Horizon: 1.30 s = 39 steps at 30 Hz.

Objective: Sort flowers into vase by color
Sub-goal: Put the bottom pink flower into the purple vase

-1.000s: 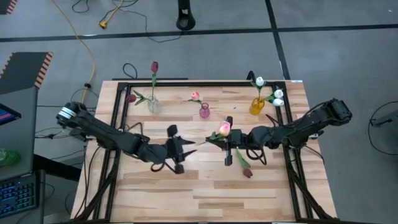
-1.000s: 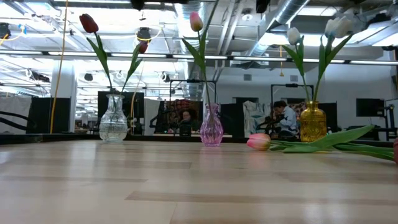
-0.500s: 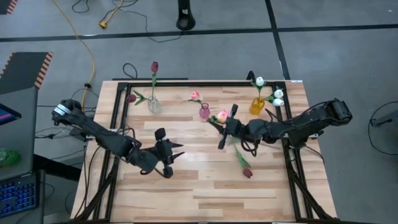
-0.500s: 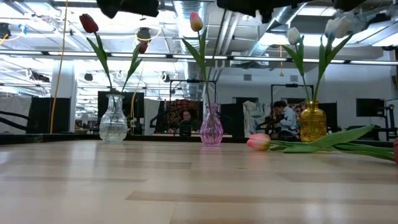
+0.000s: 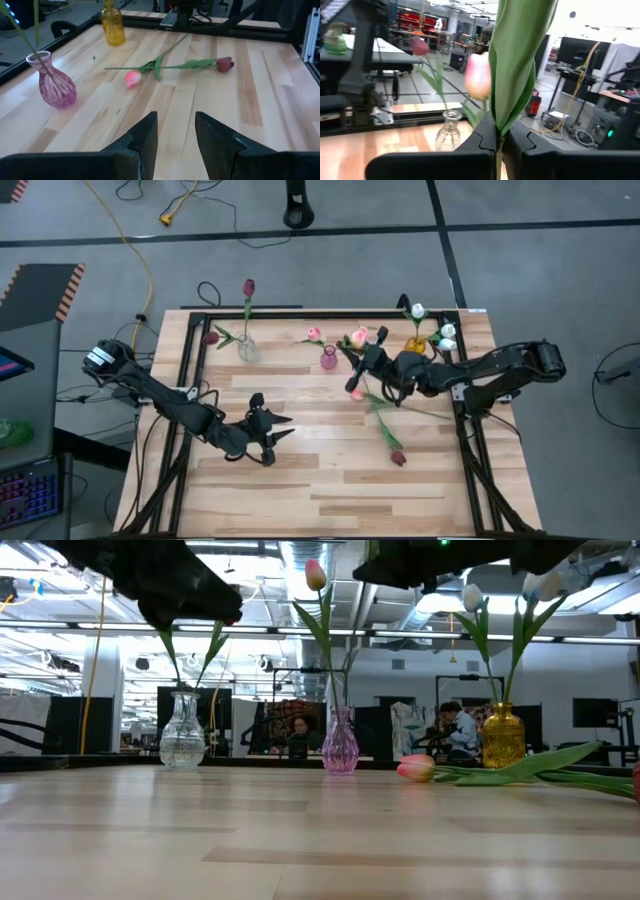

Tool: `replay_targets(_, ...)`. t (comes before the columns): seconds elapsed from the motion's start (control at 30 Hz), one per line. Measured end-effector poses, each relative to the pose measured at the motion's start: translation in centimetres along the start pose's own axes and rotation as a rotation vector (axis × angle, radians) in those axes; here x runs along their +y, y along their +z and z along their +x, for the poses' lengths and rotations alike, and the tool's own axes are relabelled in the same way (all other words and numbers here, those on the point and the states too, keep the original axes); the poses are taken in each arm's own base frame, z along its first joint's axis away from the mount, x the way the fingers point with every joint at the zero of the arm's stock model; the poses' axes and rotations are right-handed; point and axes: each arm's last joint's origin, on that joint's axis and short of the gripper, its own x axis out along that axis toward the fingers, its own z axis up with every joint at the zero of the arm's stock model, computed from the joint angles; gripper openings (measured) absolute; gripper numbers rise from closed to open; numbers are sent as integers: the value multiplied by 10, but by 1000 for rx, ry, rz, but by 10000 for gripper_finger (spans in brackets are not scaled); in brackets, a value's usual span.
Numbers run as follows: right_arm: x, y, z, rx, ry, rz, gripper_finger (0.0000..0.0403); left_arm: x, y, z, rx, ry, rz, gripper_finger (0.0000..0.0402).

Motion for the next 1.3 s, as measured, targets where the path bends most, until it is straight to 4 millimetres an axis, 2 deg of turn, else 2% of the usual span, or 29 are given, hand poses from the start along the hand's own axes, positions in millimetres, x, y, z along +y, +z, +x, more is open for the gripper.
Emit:
replay_targets(0.2, -9, -5, 6, 28, -27, 59, 35, 3, -8, 0, -12, -5, -13, 119)
replay_targets(0.53, -13, -8, 9, 43, 0, 85, 35, 3, -9, 0, -14, -6, -17, 119)
replay_targets(0.97, -27, -20, 16, 127, -49, 186, 41, 3, -9, 0, -14, -7, -27, 119)
replay_targets(1.3, -29, -21, 17, 129, -55, 211, 45, 3, -9, 0, -14, -6, -27, 119)
